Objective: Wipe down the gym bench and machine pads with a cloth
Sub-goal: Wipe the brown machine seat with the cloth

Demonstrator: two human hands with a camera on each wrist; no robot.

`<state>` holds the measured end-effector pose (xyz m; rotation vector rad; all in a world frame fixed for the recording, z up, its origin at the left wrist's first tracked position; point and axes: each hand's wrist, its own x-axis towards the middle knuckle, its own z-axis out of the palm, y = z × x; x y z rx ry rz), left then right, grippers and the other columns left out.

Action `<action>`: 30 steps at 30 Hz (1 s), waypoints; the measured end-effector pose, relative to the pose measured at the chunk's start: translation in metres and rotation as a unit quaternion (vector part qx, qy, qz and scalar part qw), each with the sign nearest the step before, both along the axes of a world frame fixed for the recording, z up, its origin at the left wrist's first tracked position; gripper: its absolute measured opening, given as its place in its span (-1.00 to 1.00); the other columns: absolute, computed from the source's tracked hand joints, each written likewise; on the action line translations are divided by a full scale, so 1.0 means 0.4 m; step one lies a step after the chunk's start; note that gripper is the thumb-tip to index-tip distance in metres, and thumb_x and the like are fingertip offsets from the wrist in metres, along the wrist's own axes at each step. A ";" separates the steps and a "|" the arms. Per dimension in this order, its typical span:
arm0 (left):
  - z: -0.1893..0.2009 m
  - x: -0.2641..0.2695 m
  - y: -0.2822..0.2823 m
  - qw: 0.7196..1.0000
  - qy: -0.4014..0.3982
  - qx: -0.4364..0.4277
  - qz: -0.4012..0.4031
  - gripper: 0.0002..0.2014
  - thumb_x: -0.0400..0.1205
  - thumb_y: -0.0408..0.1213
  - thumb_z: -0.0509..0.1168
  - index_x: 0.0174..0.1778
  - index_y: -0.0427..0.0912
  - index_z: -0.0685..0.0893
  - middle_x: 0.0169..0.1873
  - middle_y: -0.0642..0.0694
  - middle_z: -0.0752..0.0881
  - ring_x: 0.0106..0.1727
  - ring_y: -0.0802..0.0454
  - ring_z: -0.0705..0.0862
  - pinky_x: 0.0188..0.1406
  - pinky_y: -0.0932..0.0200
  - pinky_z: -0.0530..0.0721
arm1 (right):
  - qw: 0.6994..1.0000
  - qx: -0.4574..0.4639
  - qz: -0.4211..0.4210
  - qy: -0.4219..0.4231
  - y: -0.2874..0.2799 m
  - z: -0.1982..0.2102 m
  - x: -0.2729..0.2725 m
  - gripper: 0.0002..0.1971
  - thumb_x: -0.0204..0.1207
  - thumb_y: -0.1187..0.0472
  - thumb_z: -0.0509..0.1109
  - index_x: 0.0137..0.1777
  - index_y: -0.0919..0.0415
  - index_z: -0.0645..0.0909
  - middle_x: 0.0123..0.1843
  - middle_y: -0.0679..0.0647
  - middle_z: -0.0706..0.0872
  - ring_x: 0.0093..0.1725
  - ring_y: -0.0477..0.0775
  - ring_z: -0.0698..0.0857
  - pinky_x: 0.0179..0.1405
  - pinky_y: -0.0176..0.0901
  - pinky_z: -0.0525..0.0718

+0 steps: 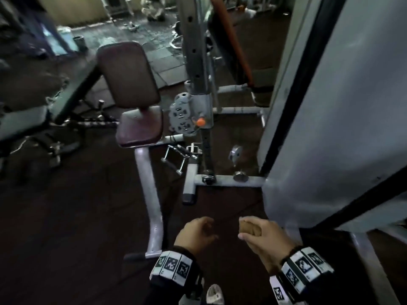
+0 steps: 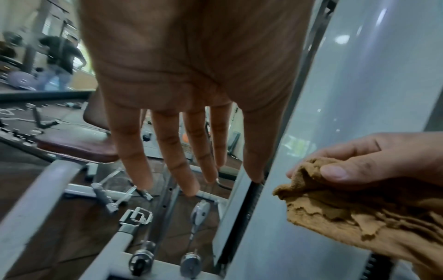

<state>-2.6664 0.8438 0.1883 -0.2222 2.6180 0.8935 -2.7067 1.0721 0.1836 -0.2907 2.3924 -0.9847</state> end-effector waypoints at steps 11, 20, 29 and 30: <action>-0.002 0.133 -0.220 0.979 0.009 0.059 0.196 -0.52 0.51 -0.17 0.47 0.36 -0.08 0.58 0.13 -0.01 0.70 0.01 0.08 0.71 0.01 0.38 0.61 | 0.985 -0.006 0.174 -0.010 -0.301 0.012 -0.051 -0.60 0.33 -0.15 0.53 0.18 -0.34 0.59 0.05 -0.25 0.73 0.09 -0.34 0.65 0.01 -0.59 0.50; 0.000 0.122 -0.297 0.944 0.025 0.063 0.324 -0.52 0.50 -0.16 0.47 0.35 -0.06 0.60 0.14 0.04 0.72 0.08 0.18 0.69 0.09 0.34 0.59 | 0.949 0.023 0.316 0.004 -0.463 0.016 -0.197 -0.57 0.33 -0.19 0.51 0.22 -0.31 0.59 0.13 -0.22 0.73 0.17 -0.23 0.64 0.26 -0.24 0.55; -0.019 0.143 -0.369 0.890 0.044 0.075 0.447 -0.52 0.44 -0.07 0.49 0.29 0.04 0.64 0.08 0.13 0.74 -0.01 0.24 0.72 0.13 0.17 0.67 | 0.920 0.005 0.391 -0.006 -0.651 -0.008 -0.292 -0.62 0.28 -0.15 0.57 0.09 -0.38 0.58 0.06 -0.26 0.75 0.11 -0.33 0.65 0.26 -0.29 0.56; -0.019 0.150 -0.382 0.884 0.046 0.073 0.459 -0.53 0.43 -0.07 0.49 0.28 0.05 0.65 0.09 0.13 0.73 0.00 0.23 0.72 0.12 0.14 0.68 | 0.916 0.006 0.402 -0.006 -0.679 -0.010 -0.290 -0.62 0.28 -0.15 0.57 0.09 -0.39 0.58 0.06 -0.26 0.75 0.10 -0.34 0.65 0.24 -0.30 0.56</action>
